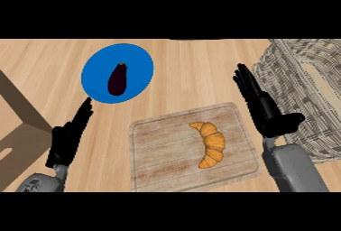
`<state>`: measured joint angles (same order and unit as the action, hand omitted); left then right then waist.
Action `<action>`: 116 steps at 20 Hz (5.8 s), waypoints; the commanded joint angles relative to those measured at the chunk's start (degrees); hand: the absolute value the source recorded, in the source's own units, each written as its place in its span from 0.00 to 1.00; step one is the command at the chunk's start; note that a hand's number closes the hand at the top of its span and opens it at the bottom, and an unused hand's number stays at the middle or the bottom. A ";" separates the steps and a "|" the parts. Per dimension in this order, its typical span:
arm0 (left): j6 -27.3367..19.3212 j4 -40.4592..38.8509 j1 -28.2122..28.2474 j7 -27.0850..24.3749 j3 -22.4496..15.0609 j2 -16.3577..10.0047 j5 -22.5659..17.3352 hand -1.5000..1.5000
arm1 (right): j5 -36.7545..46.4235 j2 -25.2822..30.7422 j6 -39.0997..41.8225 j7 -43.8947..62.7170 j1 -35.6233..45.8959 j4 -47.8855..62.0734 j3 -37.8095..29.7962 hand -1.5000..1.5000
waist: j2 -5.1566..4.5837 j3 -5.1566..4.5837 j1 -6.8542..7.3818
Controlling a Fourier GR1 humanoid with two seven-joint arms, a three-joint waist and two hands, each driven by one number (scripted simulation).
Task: Pick the croissant from the cutting board and place it in the basket
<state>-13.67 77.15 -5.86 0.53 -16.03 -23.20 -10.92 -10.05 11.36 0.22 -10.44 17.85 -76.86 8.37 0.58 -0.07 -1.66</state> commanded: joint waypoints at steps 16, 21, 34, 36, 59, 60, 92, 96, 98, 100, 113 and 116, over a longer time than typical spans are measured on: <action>-0.62 1.50 -4.39 9.05 2.88 -2.06 1.54 0.50 | 0.49 -2.63 13.05 -20.74 -10.01 -18.63 0.95 0.00 | 0.01 -0.02 0.26; -1.28 1.32 -7.42 11.54 3.53 -1.61 1.01 0.50 | 14.52 14.61 11.48 -13.35 -6.18 -17.62 -4.92 0.00 | 0.04 -0.16 -0.90; 3.40 0.65 -6.48 10.08 5.62 -2.54 1.31 0.50 | 8.24 36.70 41.43 -2.17 -7.47 -28.40 -6.39 0.00 | -0.45 0.03 1.28; 1.66 -2.36 -10.18 10.60 5.50 1.09 3.78 0.50 | 7.59 34.66 43.17 0.03 -4.22 -26.33 -7.32 0.00 | -0.58 0.04 1.49; 5.74 2.73 -8.38 15.19 10.76 6.67 11.30 0.50 | 27.79 16.77 38.96 -4.18 -7.31 -19.82 -7.39 0.00 | -0.58 0.08 1.72; 8.25 0.66 -7.14 11.82 11.87 5.94 10.66 0.50 | 31.34 13.73 36.16 -5.81 -2.39 -14.98 -4.79 0.00 | -0.64 0.08 1.98; 12.47 5.59 -6.97 16.50 18.43 11.50 17.55 0.50 | 50.02 -1.71 28.05 -8.98 -4.54 -5.09 1.94 0.00 | -0.57 0.08 1.74; 14.14 0.87 -8.05 12.53 19.51 11.67 17.25 0.50 | 50.95 -6.35 28.59 -2.39 -4.31 -8.62 4.02 0.00 | -0.57 0.06 1.62; 13.18 -1.90 -7.51 9.71 19.47 12.66 18.98 0.50 | 50.28 -2.69 29.39 -7.62 -5.49 -7.57 1.53 0.00 | -0.58 0.07 1.58; 13.38 0.27 -7.84 10.62 19.79 12.30 18.99 0.50 | 51.44 -6.77 27.98 -4.01 -3.04 -6.31 3.04 0.00 | -0.57 0.07 1.66; 15.74 2.84 -5.99 12.37 20.53 11.73 18.30 0.50 | 63.29 -6.75 12.79 -14.39 1.10 2.95 6.29 1.00 | -0.61 0.08 2.04; 14.16 1.27 -6.88 12.31 20.53 12.84 18.83 0.50 | 69.07 -5.47 13.88 -2.09 -0.72 0.13 5.82 1.00 | -0.58 0.02 1.80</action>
<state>1.01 79.06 -12.83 12.85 4.45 -10.82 7.67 53.08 8.26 16.32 -22.60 15.67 -78.61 13.33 0.40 -0.43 -0.12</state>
